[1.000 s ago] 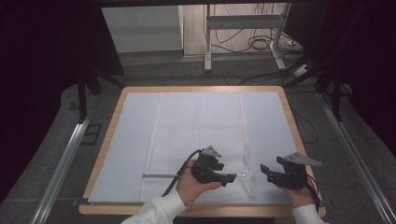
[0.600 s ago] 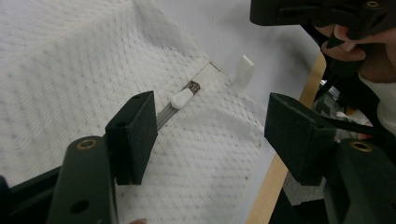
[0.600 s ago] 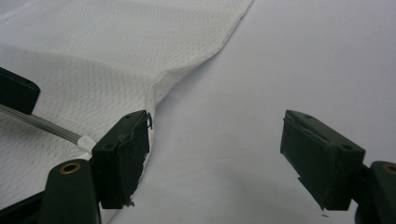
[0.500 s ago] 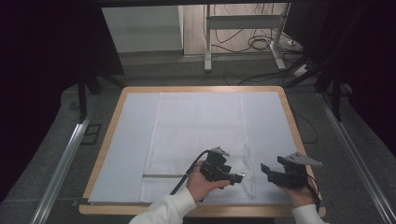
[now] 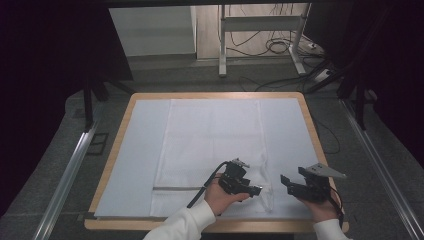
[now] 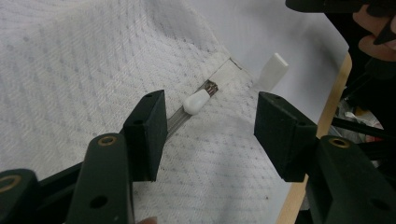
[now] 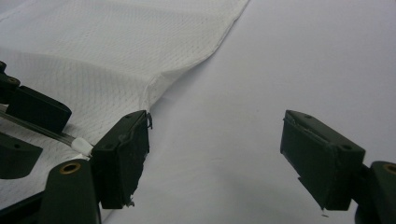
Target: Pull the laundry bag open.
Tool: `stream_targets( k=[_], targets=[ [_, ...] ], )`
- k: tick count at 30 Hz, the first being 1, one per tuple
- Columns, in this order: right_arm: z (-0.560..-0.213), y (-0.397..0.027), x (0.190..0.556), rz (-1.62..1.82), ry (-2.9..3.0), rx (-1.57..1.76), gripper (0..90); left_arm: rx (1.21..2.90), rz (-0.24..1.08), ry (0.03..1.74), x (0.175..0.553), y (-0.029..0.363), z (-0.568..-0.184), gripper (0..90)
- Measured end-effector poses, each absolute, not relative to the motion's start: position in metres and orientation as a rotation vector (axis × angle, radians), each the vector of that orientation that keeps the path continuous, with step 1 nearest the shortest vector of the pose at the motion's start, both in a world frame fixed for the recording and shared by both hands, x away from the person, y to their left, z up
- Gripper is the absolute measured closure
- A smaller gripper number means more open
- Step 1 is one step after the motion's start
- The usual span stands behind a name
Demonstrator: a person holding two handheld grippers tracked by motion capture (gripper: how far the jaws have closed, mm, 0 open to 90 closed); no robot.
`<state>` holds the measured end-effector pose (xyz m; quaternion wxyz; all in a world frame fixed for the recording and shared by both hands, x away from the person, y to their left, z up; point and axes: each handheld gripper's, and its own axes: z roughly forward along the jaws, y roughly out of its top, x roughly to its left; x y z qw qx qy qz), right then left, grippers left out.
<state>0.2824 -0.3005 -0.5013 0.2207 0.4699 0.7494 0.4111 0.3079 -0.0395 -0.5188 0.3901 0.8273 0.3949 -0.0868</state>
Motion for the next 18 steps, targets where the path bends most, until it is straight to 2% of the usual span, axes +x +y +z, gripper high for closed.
stream_targets(
  k=[18],
  targets=[
    [-0.502, -0.300, 0.283, 1.125, 2.076, 1.290, 23.3, 2.115, -0.217, 0.999, 0.311, -0.050, -0.523, 53.4]
  ],
)
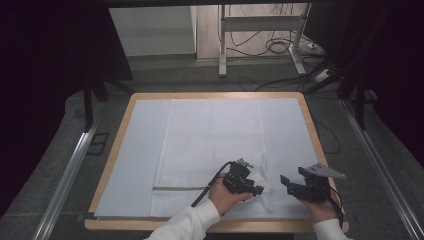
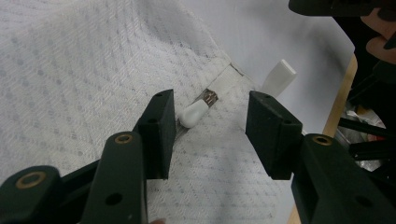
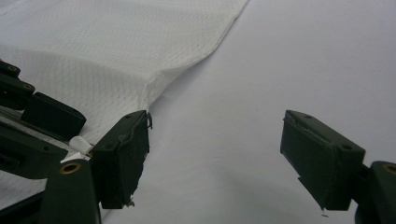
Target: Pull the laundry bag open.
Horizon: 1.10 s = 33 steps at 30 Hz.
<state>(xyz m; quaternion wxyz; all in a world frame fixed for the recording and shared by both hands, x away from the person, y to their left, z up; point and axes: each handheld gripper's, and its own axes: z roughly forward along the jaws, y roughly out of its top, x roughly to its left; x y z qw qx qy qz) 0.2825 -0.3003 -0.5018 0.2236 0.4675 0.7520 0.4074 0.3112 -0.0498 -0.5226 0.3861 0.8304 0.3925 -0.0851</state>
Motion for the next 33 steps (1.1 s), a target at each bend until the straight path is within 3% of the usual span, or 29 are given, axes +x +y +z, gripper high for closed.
stream_targets(
  k=[9, 20, 33],
  targets=[
    [-0.5009, -0.3016, 0.2823, 1.128, 2.065, 1.295, 23.3, 2.103, -0.251, 0.992, 0.3102, -0.0510, -0.5224, 55.8],
    [-0.5006, -0.3018, 0.2822, 1.125, 2.061, 1.293, 23.2, 2.108, -0.230, 0.996, 0.3106, -0.0539, -0.5247, 69.0],
    [-0.5005, -0.3021, 0.2821, 1.123, 2.061, 1.292, 23.2, 2.096, -0.244, 0.998, 0.3150, -0.0562, -0.5283, 78.3]
  ],
)
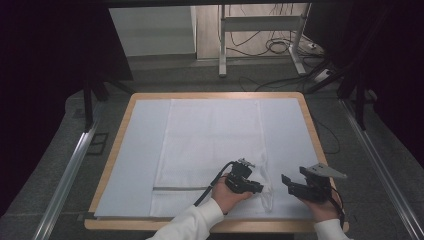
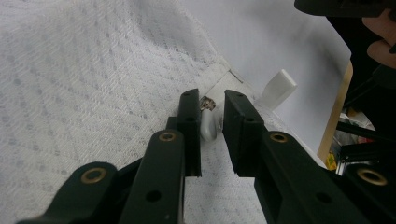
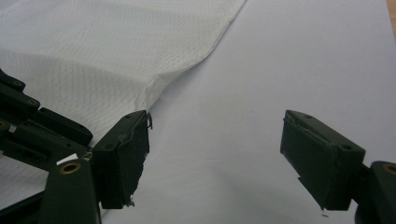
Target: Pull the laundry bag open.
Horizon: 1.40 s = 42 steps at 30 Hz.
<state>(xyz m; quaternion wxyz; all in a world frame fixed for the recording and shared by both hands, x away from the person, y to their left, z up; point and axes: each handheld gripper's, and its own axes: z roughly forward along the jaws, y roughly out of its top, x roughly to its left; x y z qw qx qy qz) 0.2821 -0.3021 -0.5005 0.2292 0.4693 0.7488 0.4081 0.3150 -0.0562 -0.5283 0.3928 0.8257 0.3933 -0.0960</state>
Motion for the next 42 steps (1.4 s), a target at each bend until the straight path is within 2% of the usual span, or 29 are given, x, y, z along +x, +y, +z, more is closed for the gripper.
stream_targets(
  k=[6, 18, 25, 32, 42],
  targets=[
    [-0.501, -0.302, 0.282, 1.120, 2.063, 1.288, 23.3, 2.103, -0.248, 0.994, 0.317, -0.055, -0.529, 82.7],
    [-0.502, -0.301, 0.282, 1.100, 2.072, 1.277, 23.3, 2.088, -0.301, 0.988, 0.322, -0.051, -0.529, 83.2],
    [-0.502, -0.301, 0.282, 1.100, 2.077, 1.277, 23.3, 2.071, -0.343, 0.990, 0.327, -0.049, -0.530, 79.3],
    [-0.502, -0.301, 0.282, 1.099, 2.076, 1.277, 23.3, 2.080, -0.345, 0.993, 0.326, -0.049, -0.530, 84.1],
    [-0.502, -0.301, 0.282, 1.096, 2.081, 1.275, 23.3, 2.071, -0.364, 0.997, 0.331, -0.047, -0.529, 85.3]
  ],
)
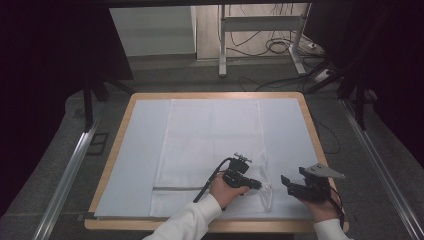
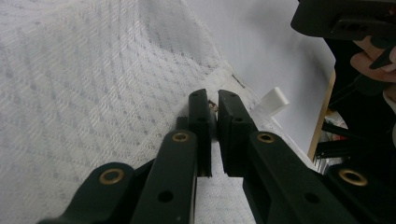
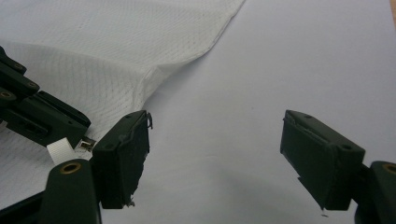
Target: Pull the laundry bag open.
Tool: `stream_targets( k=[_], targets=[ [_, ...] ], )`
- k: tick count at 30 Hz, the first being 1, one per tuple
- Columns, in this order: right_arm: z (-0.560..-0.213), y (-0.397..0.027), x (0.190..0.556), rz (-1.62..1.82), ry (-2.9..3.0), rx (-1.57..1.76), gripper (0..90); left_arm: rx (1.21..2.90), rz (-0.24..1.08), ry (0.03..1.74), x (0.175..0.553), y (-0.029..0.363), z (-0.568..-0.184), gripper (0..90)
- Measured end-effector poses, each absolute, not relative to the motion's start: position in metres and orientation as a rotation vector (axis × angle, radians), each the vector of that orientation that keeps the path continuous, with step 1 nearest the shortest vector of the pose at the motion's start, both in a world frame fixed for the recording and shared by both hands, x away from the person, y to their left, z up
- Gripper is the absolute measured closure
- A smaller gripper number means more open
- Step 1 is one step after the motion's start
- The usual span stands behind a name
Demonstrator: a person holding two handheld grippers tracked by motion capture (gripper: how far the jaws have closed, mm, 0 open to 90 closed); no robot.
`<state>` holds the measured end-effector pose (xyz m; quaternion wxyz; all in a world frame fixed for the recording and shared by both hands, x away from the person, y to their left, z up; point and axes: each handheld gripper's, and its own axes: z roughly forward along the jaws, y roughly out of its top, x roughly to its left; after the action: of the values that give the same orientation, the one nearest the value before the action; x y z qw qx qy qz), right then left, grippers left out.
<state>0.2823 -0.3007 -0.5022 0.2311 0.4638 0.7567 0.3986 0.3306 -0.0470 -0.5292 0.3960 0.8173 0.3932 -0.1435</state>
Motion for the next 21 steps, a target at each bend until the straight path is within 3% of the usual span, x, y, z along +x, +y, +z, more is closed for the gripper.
stream_targets(
  k=[21],
  targets=[
    [-0.503, -0.290, 0.286, 1.161, 2.167, 1.299, 29.6, 2.092, -0.321, 0.960, 0.326, -0.048, -0.527, 86.7]
  ],
)
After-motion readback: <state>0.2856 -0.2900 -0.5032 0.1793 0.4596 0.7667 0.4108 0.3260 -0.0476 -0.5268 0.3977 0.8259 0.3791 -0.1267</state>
